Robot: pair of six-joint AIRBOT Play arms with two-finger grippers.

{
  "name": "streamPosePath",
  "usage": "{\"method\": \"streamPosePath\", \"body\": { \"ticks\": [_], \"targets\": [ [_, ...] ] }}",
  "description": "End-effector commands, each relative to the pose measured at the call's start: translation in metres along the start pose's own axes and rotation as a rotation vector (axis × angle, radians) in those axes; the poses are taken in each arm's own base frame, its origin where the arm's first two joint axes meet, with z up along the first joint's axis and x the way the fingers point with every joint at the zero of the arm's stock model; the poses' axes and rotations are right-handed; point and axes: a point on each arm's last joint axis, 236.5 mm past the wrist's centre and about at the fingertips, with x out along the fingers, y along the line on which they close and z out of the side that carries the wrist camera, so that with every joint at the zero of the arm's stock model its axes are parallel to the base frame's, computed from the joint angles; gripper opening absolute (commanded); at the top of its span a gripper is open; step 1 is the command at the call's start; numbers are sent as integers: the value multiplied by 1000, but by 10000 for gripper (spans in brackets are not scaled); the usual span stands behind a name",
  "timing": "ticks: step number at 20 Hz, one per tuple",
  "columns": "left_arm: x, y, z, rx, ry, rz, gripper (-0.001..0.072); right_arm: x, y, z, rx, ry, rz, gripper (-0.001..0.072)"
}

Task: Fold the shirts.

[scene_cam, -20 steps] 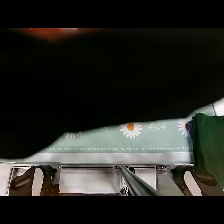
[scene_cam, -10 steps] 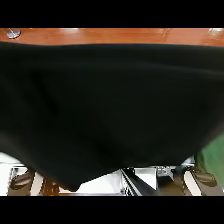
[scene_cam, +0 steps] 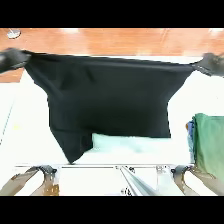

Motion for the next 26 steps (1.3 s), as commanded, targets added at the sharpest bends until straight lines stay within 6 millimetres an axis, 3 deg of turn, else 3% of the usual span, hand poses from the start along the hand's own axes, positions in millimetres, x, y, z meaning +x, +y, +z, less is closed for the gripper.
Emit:
{"method": "streamPosePath", "body": {
  "ticks": [1, 3, 5, 9, 12, 14, 16, 18, 21, 24, 25, 26],
  "targets": [
    [95, 25, -21, -97, 20, 42, 21, 102, -30, 16, 146, 24, 61, 31],
    [134, 32, -42, -132, 73, 51, 22, 147, -41, 19, 208, 86, 91, 30],
    [163, 41, -65, -191, 139, 61, 22, 179, -43, 17, 255, 142, 137, 30],
    [186, 57, -100, -283, 228, 86, 22, 208, -53, 10, 316, 176, 147, 31],
    [178, 53, -100, -285, 273, 65, 23, 199, -49, 1, 288, 226, 167, 31],
    [161, 49, -92, -246, 345, 17, 23, 177, -48, -1, 253, 261, 192, 31],
    [142, 47, -95, -220, 439, -28, 23, 156, -46, -15, 216, 342, 216, 31],
    [129, 48, -118, -187, 549, -55, 23, 148, -60, -45, 156, 465, 163, 31],
    [122, 62, -167, -162, 732, -29, 23, 153, -85, -88, 131, 584, 36, 31],
    [117, 66, -212, -199, 905, -46, 23, 164, -86, -111, 161, 608, 26, 31],
    [116, 67, -222, -219, 943, -49, 72, 167, -87, -112, 177, 600, 19, 63],
    [113, 67, -228, -256, 973, -40, 356, 167, -86, -108, 204, 589, 15, 302]
  ]
}}
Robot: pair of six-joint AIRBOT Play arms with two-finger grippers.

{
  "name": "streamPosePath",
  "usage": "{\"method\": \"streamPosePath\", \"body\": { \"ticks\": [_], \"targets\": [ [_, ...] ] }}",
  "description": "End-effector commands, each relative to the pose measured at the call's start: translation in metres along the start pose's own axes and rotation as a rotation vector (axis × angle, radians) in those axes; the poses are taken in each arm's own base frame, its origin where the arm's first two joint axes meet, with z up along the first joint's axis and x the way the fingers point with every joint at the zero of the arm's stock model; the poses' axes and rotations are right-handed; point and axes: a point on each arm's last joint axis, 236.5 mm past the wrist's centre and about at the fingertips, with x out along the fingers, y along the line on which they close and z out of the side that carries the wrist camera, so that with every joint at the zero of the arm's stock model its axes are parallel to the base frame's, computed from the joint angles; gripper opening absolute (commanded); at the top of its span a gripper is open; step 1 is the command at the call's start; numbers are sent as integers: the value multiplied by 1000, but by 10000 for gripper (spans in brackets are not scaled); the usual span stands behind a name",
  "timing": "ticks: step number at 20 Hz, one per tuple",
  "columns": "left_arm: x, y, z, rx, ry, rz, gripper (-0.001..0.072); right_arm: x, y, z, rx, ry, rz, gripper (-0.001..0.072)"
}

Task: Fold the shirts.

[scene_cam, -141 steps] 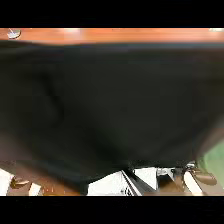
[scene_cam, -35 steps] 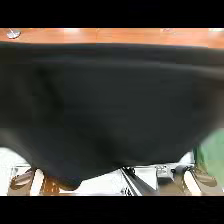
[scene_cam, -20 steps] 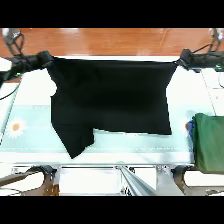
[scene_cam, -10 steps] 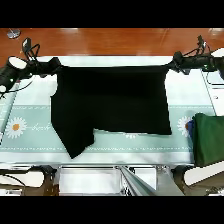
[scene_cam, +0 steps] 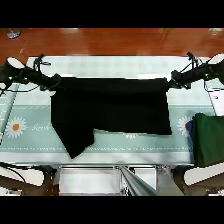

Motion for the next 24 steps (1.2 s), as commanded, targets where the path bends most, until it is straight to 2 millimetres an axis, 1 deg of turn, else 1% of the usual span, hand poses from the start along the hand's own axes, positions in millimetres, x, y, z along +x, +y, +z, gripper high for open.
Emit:
{"method": "streamPosePath", "body": {
  "ticks": [1, 2, 4, 5, 6, 7, 8, 9, 10, 11, 12, 13, 14, 15, 16, 17, 18, 19, 21, 22, 24],
  "targets": [
    [11, 8, -39, -52, 189, -12, 696, 1, -6, -3, 50, 6, -20, 592],
    [5, 11, -45, -44, 222, 1, 704, -10, -2, -2, 40, 18, -13, 623],
    [-15, 17, -49, -66, 241, 19, 704, -40, 0, -5, 22, 53, -5, 623],
    [-27, 22, -49, -95, 217, 33, 703, -57, -4, -9, 24, 54, -14, 623],
    [-39, 26, -51, -118, 187, 41, 704, -73, -11, -14, 29, 46, -40, 623],
    [-49, 30, -57, -133, 167, 45, 703, -88, -20, -20, 21, 33, -71, 623],
    [-59, 42, -70, -159, 151, 70, 704, -103, -32, -28, -3, 8, -117, 623],
    [-67, 55, -86, -190, 138, 99, 703, -114, -45, -34, 19, -36, -152, 623],
    [-72, 69, -105, -238, 118, 121, 703, -118, -52, -41, 58, -89, -149, 623],
    [-74, 81, -124, -296, 96, 124, 704, -116, -55, -49, 102, -139, -123, 623],
    [-74, 91, -144, -368, 68, 113, 704, -108, -53, -62, 150, -179, -83, 622],
    [-72, 93, -159, -445, 37, 74, 703, -95, -51, -79, 180, -193, -47, 619],
    [-67, 83, -172, -516, 6, -15, 703, -81, -45, -95, 193, -197, -11, 619],
    [-62, 79, -183, -555, -21, -68, 704, -66, -31, -110, 207, -199, 71, 619],
    [-57, 80, -194, -581, -31, -81, 703, -55, -16, -121, 213, -206, 157, 619],
    [-50, 81, -205, -591, -25, -84, 703, -45, -8, -130, 228, -216, 212, 619],
    [-43, 78, -213, -600, -13, -98, 704, -37, -6, -137, 253, -216, 239, 619],
    [-37, 70, -215, -605, -20, -143, 703, -29, -8, -144, 268, -205, 244, 619],
    [-24, 53, -209, -632, -62, -236, 703, -25, -10, -150, 275, -191, 238, 619],
    [-16, 47, -211, -643, -63, -247, 704, -25, -9, -150, 277, -190, 243, 619],
    [1, 39, -219, -597, -46, -231, 703, -26, -7, -151, 280, -186, 253, 619]
  ]
}}
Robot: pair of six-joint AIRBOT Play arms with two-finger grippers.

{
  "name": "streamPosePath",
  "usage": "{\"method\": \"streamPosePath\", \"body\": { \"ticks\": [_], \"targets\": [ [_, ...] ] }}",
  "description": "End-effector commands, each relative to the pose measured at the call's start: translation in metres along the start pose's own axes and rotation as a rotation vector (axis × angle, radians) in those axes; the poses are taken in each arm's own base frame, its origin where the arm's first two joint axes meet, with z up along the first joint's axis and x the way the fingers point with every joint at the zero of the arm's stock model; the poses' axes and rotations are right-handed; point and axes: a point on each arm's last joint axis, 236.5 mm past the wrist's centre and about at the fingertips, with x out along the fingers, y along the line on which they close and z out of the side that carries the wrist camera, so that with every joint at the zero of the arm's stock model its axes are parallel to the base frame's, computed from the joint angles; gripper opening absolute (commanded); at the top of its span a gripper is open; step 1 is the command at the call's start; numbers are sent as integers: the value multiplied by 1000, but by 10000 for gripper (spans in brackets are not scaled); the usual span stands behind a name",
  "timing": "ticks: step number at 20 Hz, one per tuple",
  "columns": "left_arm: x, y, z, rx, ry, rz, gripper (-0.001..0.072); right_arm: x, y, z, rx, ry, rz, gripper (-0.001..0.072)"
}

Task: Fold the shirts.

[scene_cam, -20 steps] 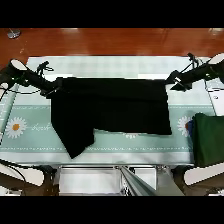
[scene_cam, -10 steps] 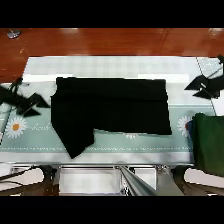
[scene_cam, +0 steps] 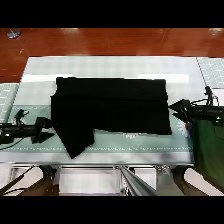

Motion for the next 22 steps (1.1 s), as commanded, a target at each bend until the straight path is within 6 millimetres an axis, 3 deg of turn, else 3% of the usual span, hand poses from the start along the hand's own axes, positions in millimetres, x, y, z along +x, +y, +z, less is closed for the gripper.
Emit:
{"method": "streamPosePath", "body": {
  "ticks": [1, 3, 4, 5, 6, 10, 14, 16, 18, 22],
  "targets": [
    [28, 0, -10, 34, -24, -8, 703, 4, 2, -6, 17, -5, 31, 619],
    [37, -6, -10, 80, -29, 12, 700, -3, 2, 3, 30, -32, 41, 619],
    [40, -10, -13, 93, -21, 8, 634, -10, 0, 9, 34, -47, 39, 619],
    [42, -13, -17, 126, -6, 6, 218, -19, -8, 12, 37, -50, 23, 619],
    [43, -17, -21, 169, 10, -6, 26, -26, -19, 11, 47, -43, -4, 619],
    [43, -24, -23, 194, 15, -36, 23, -39, -89, -49, 170, 164, -274, 619],
    [43, -32, -21, 193, 4, -72, 23, -16, -87, -94, 168, 304, -286, 619],
    [43, -33, -21, 194, 3, -73, 23, -6, -82, -105, 136, 364, -286, 619],
    [43, -33, -21, 193, 3, -74, 23, 9, -72, -102, 127, 357, -251, 619],
    [40, -39, -17, 224, -2, -81, 23, 29, -45, -61, 175, 183, -131, 610]
  ]
}}
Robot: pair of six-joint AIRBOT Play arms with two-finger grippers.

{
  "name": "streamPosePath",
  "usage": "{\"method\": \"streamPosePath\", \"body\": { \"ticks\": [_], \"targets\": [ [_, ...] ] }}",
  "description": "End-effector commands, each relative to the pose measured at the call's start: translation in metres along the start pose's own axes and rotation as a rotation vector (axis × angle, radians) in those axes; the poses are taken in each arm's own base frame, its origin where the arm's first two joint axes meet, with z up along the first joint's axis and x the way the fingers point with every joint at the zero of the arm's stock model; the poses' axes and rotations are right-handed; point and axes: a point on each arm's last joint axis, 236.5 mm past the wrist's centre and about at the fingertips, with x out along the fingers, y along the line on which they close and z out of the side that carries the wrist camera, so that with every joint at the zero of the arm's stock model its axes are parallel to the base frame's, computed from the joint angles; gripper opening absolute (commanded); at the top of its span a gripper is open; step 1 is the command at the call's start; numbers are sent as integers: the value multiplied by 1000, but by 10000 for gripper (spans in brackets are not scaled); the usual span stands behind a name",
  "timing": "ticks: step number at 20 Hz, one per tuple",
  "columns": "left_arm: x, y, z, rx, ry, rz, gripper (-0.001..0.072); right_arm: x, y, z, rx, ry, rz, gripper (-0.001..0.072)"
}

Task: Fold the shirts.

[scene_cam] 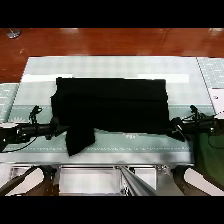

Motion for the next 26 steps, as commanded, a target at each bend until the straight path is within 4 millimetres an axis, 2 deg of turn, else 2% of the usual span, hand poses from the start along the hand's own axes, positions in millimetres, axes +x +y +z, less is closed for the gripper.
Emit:
{"method": "streamPosePath", "body": {
  "ticks": [1, 2, 3, 5, 6, 9, 11, 14, 17, 20, 23, 26],
  "targets": [
    [-4, -8, 7, 36, -9, -13, 23, 3, 26, 28, 9, -114, 99, 505],
    [-7, -12, 12, 49, -17, -16, 23, 2, 30, 29, -26, -118, 115, 240],
    [-10, -17, 18, 65, -27, -19, 23, 2, 34, 26, -82, -113, 129, 24],
    [-19, -30, 32, 105, -48, -30, 23, -2, 35, 24, -137, -95, 117, 31],
    [-24, -39, 38, 130, -56, -40, 23, -7, 36, 30, -156, -107, 102, 31],
    [-41, -62, 62, 195, -102, -52, 23, -34, 53, 61, -188, -184, 88, 31],
    [-45, -65, 84, 185, -156, -36, 23, -44, 68, 82, -199, -209, 105, 31],
    [-39, -72, 124, 171, -213, -6, 23, -36, 97, 111, -232, -221, 123, 31],
    [-33, -105, 165, 232, -219, -19, 22, -39, 122, 157, -219, -277, 127, 31],
    [-17, -132, 201, 270, -212, -35, 22, -39, 149, 190, -248, -278, 146, 31],
    [-3, -134, 238, 194, -208, -46, 22, -36, 165, 217, -251, -289, 158, 31],
    [13, -129, 254, 176, -176, -52, 22, -22, 167, 233, -246, -272, 160, 31]
  ]
}}
